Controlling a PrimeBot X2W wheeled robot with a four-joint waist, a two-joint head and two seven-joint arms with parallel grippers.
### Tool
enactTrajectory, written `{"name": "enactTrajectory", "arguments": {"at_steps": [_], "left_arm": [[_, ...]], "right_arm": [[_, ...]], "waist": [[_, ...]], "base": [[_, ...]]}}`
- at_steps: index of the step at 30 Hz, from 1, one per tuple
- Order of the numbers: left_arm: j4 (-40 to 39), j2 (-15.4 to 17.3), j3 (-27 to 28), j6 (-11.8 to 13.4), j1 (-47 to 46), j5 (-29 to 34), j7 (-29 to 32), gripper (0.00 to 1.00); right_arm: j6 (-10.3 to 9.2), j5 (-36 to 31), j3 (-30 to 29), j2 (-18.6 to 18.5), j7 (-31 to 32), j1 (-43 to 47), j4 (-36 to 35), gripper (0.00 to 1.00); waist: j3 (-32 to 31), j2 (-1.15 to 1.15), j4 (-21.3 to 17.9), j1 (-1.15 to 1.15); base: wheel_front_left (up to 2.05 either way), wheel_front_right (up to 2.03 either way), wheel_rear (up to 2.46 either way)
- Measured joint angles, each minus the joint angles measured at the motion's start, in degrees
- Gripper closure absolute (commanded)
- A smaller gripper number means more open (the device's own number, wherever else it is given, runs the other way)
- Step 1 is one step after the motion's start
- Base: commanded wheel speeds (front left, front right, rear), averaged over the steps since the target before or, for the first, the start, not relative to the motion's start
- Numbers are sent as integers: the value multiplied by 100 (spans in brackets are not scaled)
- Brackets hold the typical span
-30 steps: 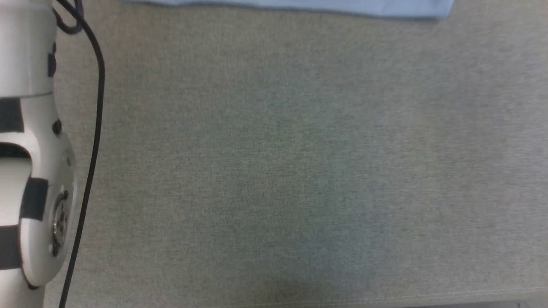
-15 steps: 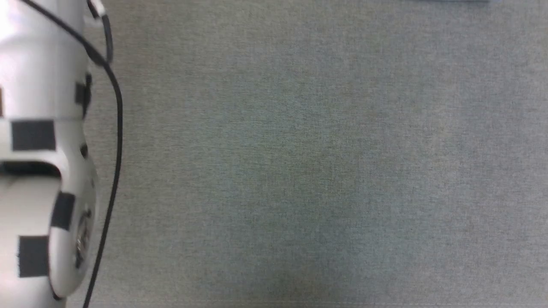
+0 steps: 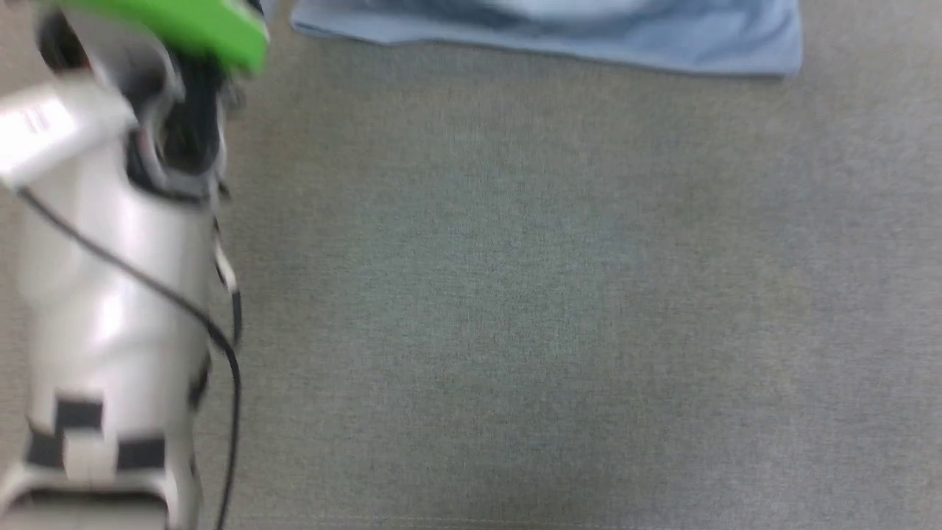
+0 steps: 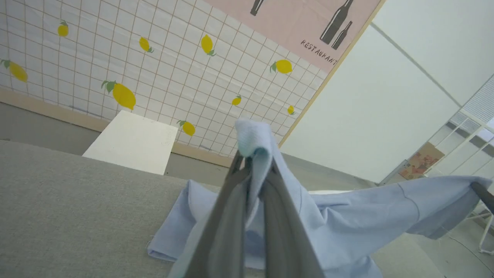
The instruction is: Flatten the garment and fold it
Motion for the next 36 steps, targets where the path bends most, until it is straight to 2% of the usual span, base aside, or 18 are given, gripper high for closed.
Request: {"name": "enactTrajectory", "arguments": {"at_steps": [7, 10, 15, 22, 31, 36], "left_arm": [[-1461, 94, -99, 407, 1984, 2, 249, 100], [-1895, 124, -48, 610, 2757, -53, 327, 100], [-2345, 219, -77, 857, 4081, -155, 616, 100], [-2565, 263, -41, 910, 5619, -514, 710, 100], [-2773, 231, -9, 879, 7222, -1085, 879, 100], [-3033, 313, 12, 893, 7842, -1211, 1066, 100]], "right_arm": [[0, 330, -609, -114, 279, 1801, -1089, 100], [0, 360, -904, 64, 435, 2549, -1561, 100], [0, 369, -1261, 566, 832, 3933, -2343, 100], [0, 410, -1851, 1263, 1486, 5689, -2949, 100], [-1, 719, -2358, 1887, 2198, 7402, -3532, 100], [0, 857, -2558, 2113, 2594, 8029, -3856, 100]], "waist": [[-613, 0, 49, 0], [-857, 0, 65, 0], [-1260, 0, 79, 0], [-1775, 0, 89, -1], [-2313, 0, 103, -1], [-2573, 0, 101, 0]], "base": [[0, 0, 0], [0, 0, 0], [0, 0, 0], [0, 0, 0], [0, 0, 0], [0, 0, 0]]}}
